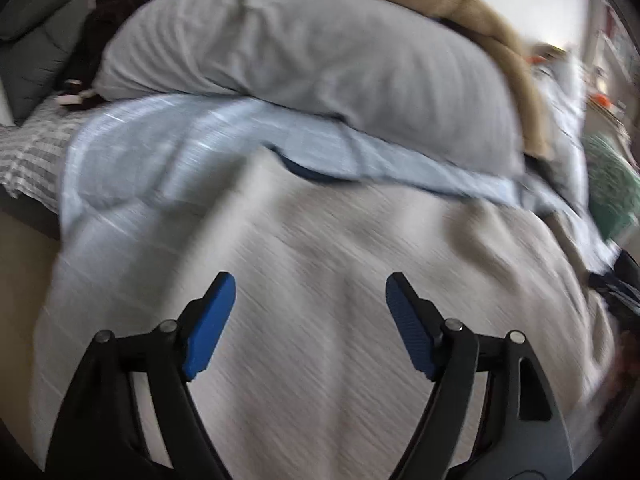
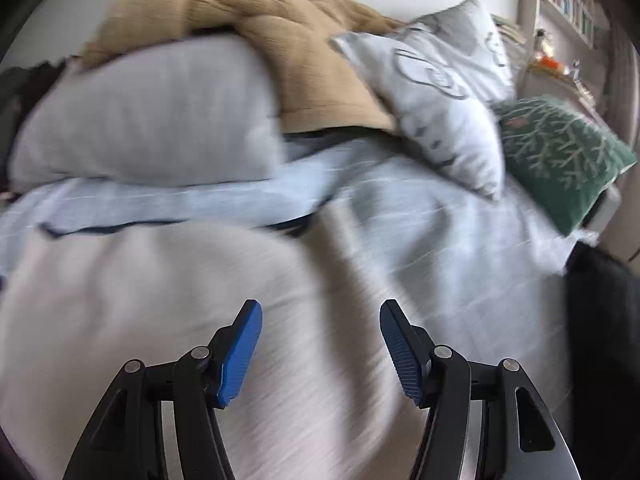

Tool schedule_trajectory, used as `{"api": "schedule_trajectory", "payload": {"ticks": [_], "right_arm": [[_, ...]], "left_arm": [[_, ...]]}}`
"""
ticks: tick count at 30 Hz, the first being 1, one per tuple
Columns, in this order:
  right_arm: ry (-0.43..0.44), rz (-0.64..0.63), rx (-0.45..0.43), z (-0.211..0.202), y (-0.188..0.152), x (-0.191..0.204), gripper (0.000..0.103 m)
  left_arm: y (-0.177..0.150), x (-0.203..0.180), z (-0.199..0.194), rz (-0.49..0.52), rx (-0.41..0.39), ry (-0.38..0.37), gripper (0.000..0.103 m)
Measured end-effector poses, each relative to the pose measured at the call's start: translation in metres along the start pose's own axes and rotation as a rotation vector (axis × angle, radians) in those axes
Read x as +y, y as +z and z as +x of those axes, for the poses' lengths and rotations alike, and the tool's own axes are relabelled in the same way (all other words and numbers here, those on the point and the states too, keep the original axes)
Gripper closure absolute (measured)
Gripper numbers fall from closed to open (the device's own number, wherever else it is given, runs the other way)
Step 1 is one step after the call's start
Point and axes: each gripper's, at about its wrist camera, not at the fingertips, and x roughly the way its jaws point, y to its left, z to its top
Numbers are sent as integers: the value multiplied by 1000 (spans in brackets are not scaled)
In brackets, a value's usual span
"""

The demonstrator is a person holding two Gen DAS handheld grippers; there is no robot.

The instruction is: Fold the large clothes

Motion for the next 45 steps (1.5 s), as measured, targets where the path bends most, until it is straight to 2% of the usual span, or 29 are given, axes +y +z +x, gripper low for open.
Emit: {"api": "schedule_trajectory", "payload": {"ticks": [4, 6, 7, 8, 10, 11, 12, 15, 18, 20, 24, 27, 32, 34, 38, 40, 43, 45], "right_arm": [[91, -77, 54, -6, -37, 46, 40], [74, -114, 86, -5, -55, 54, 40], [62, -127, 85, -5, -64, 51, 40], [73, -122, 79, -5, -68, 46, 40], [73, -69, 102, -10, -72, 28, 39], [77, -42, 114, -14, -74, 22, 38], [72, 0, 138, -17, -76, 10, 30], [62, 103, 192, -22, -85, -22, 27], [44, 128, 172, -46, -91, -35, 27], [50, 120, 153, -63, -93, -36, 26], [41, 88, 141, -91, -101, -36, 25], [40, 51, 161, -96, -109, -33, 25], [-2, -4, 183, -91, -114, -30, 25], [-13, 9, 183, -89, -112, -36, 24], [-56, 101, 152, -84, -110, -63, 24], [-44, 172, 173, -75, -112, -79, 24], [37, 323, 217, -59, -119, -103, 25], [102, 443, 257, -48, -124, -117, 25]], "left_arm": [[-39, -24, 0, 38, 71, -57, 25], [-54, -17, 8, 45, 106, -24, 25], [-62, -9, 12, 37, 120, 5, 23], [-67, 1, 11, 12, 115, -13, 23], [-69, 19, 5, -36, 129, 6, 23], [-70, 26, 1, -54, 141, 7, 24], [-71, 30, -4, -65, 151, 16, 24], [-75, 37, -28, -78, 182, 54, 25], [-73, 50, -57, -149, 181, 4, 24], [-74, 61, -73, -234, 199, -44, 23], [-92, 82, -93, -398, 232, -186, 17], [-103, 96, -84, -497, 299, -222, 17], [-122, 104, -55, -683, 343, -342, 17], [-129, 107, -43, -765, 348, -363, 17], [-137, 109, -23, -846, 316, -355, 18], [-139, 107, -13, -866, 295, -354, 20], [-141, 106, -1, -906, 255, -367, 21], [-140, 110, 1, -923, 209, -366, 26]]}}
